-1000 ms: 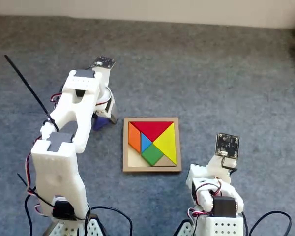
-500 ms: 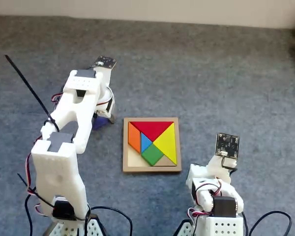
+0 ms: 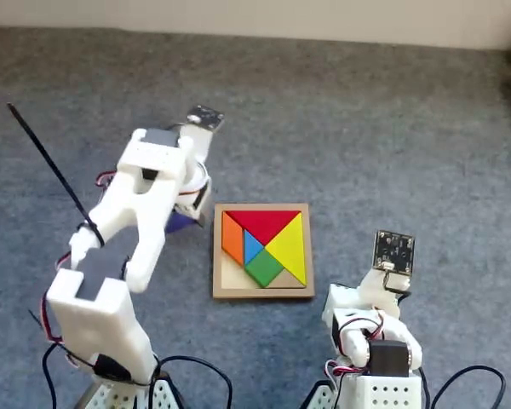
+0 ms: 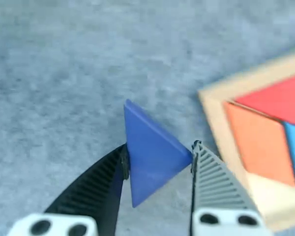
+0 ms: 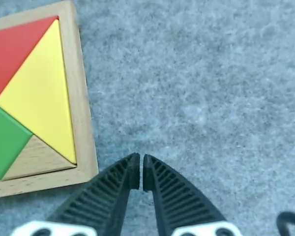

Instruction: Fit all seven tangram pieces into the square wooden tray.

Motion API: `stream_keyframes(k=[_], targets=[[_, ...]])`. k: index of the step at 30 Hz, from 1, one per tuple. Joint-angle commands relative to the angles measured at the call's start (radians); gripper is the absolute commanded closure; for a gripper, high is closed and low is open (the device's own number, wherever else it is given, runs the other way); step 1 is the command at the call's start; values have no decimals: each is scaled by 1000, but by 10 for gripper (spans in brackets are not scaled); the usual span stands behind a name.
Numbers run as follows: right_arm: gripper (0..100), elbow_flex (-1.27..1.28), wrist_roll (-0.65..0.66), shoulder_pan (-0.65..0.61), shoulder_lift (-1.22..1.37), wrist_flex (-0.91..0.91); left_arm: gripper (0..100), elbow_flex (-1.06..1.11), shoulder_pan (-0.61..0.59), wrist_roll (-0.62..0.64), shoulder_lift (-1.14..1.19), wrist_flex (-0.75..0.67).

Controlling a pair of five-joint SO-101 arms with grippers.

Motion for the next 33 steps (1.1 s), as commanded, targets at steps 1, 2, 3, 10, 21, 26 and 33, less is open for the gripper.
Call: stream_keyframes(k=[1, 2, 3, 10, 21, 26, 33], targets=[[965, 136, 6, -8, -22, 8, 928, 41, 64, -14, -143, 8], [965, 136, 6, -8, -22, 8, 927, 56, 77, -34, -171, 8], [965, 136, 6, -8, -22, 8, 928, 71, 94, -72, -199, 8], [965, 136, 6, -8, -22, 8, 927, 170, 219, -336, -318, 9], [965, 136, 6, -7, -22, 8, 927, 185, 305, -690, -320, 15], [965, 136, 6, -5, -22, 8, 927, 255, 383, -818, -326, 15], [965, 136, 6, 28, -22, 8, 916, 288, 404, -885, -323, 15]])
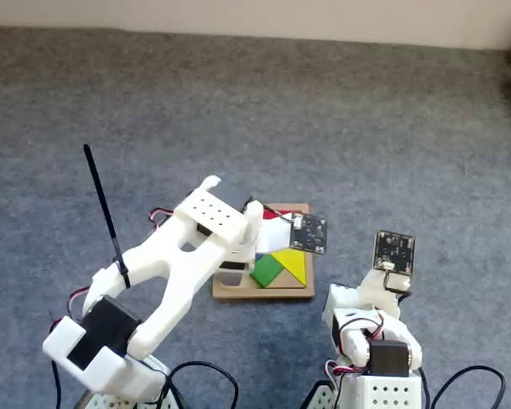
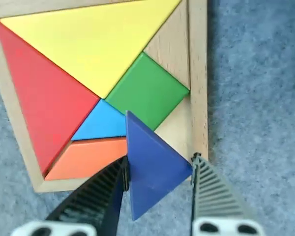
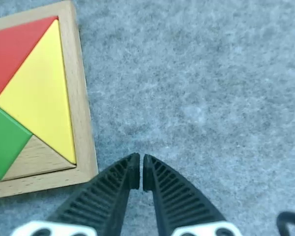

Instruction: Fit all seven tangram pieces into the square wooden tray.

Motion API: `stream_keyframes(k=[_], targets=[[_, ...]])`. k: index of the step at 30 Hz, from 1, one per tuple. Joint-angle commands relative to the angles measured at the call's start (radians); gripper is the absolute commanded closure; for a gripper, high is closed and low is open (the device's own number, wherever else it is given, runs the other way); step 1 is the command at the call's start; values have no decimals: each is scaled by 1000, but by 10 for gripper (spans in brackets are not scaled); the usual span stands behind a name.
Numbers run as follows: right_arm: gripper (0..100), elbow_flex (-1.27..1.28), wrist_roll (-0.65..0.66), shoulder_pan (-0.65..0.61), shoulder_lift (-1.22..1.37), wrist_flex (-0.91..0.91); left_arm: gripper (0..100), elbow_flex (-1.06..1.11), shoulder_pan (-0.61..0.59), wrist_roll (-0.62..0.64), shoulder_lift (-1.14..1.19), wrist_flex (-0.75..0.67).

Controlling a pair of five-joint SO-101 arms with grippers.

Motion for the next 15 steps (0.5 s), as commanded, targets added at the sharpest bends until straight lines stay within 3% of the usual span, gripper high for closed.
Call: stream_keyframes(k=[1, 6, 15], targets=[[965, 136, 6, 25, -22, 8, 896, -5, 12, -21, -51, 5], [965, 136, 6, 25, -22, 8, 765, -4, 7, 44, -54, 5], [965, 136, 6, 25, -22, 8, 764, -12, 8, 87, -59, -2]])
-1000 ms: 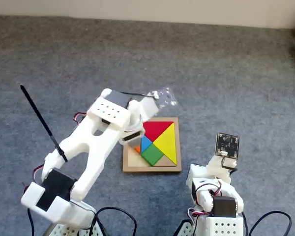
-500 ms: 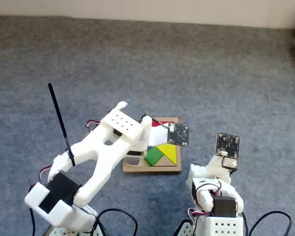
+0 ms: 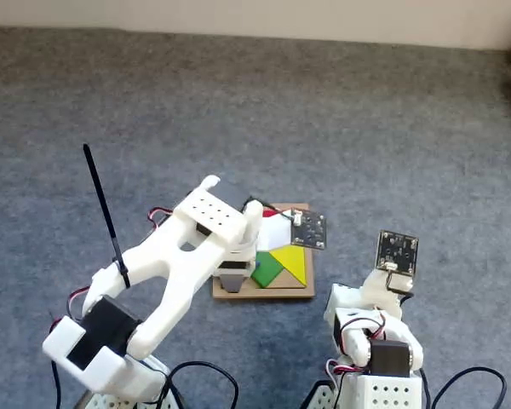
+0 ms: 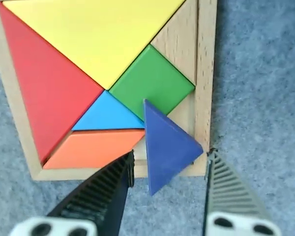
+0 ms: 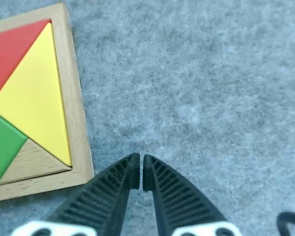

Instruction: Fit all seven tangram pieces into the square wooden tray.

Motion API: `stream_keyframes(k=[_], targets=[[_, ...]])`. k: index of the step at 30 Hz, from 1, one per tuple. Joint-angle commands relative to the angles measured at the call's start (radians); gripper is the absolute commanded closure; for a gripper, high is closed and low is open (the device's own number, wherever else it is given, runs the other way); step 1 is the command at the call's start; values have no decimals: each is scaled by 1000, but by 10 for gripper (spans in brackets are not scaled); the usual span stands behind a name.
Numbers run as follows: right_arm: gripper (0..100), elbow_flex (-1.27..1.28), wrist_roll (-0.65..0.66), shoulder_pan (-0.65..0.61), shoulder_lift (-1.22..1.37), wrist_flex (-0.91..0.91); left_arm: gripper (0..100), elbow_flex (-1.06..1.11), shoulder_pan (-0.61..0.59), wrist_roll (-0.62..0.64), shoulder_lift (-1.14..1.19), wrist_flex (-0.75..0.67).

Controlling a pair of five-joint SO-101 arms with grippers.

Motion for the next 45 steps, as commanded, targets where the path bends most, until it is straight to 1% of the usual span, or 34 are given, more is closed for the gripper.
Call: stream_keyframes(k=[1, 4, 7, 11, 14, 17, 20, 24, 31, 39, 42, 45], targets=[[965, 136, 6, 10, -22, 8, 771, -13, 10, 52, -61, 0], [965, 136, 6, 8, -22, 8, 803, -22, 10, 133, -73, 6], [965, 136, 6, 8, -22, 8, 828, -15, 1, 192, -143, 14], [965, 136, 6, 8, -22, 8, 828, 50, -54, 284, -288, 18], [965, 136, 6, 8, -22, 8, 828, 148, -111, 316, -384, 15], [965, 136, 6, 5, -22, 8, 832, 277, -177, 358, -455, -57], [965, 136, 6, 4, -22, 8, 832, 414, -242, 476, -498, -198], [965, 136, 6, 4, -22, 8, 829, 536, -257, 572, -509, -338], [965, 136, 6, 4, -22, 8, 828, 575, -257, 600, -476, -365], [965, 136, 6, 4, -22, 8, 828, 450, -265, 603, -306, -359], [965, 136, 6, 4, -22, 8, 828, 426, -265, 663, -269, -358], [965, 136, 6, 4, -22, 8, 828, 421, -265, 672, -268, -358]])
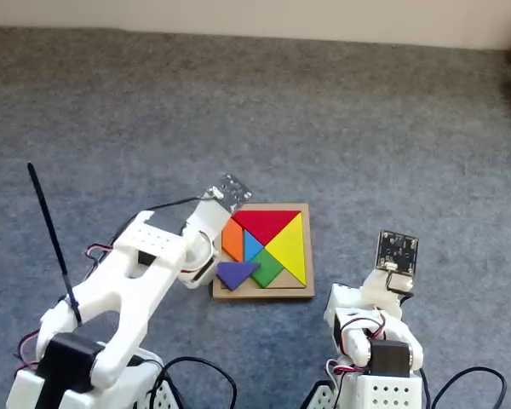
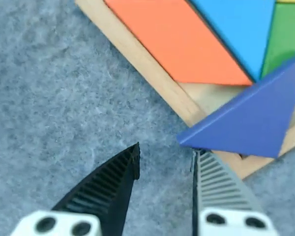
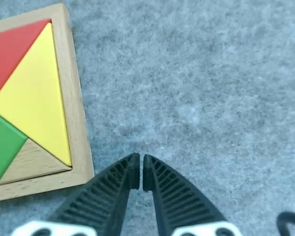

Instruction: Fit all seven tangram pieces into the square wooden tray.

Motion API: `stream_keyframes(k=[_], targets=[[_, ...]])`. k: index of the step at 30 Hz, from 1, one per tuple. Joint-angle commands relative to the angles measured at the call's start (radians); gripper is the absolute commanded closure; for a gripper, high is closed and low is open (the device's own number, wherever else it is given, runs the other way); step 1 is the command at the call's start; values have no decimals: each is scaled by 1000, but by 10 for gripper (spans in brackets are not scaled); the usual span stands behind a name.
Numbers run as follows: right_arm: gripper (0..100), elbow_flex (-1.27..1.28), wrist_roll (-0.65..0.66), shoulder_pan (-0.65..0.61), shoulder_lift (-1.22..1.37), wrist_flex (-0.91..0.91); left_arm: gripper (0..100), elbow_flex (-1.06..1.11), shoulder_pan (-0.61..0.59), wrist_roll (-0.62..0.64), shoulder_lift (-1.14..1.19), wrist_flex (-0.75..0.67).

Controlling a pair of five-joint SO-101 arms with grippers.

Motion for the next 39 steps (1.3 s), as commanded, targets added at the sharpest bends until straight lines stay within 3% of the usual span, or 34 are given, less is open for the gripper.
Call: stream_keyframes(k=[1, 16, 31, 39], targets=[[965, 136, 6, 5, -22, 8, 828, -54, -7, 17, 2, -5], [965, 136, 6, 5, -22, 8, 832, -68, -4, 25, 1, -9], [965, 136, 6, 5, -22, 8, 829, -82, -4, 181, 7, -104], [965, 136, 6, 5, -22, 8, 829, -81, 1, 186, 12, -149]])
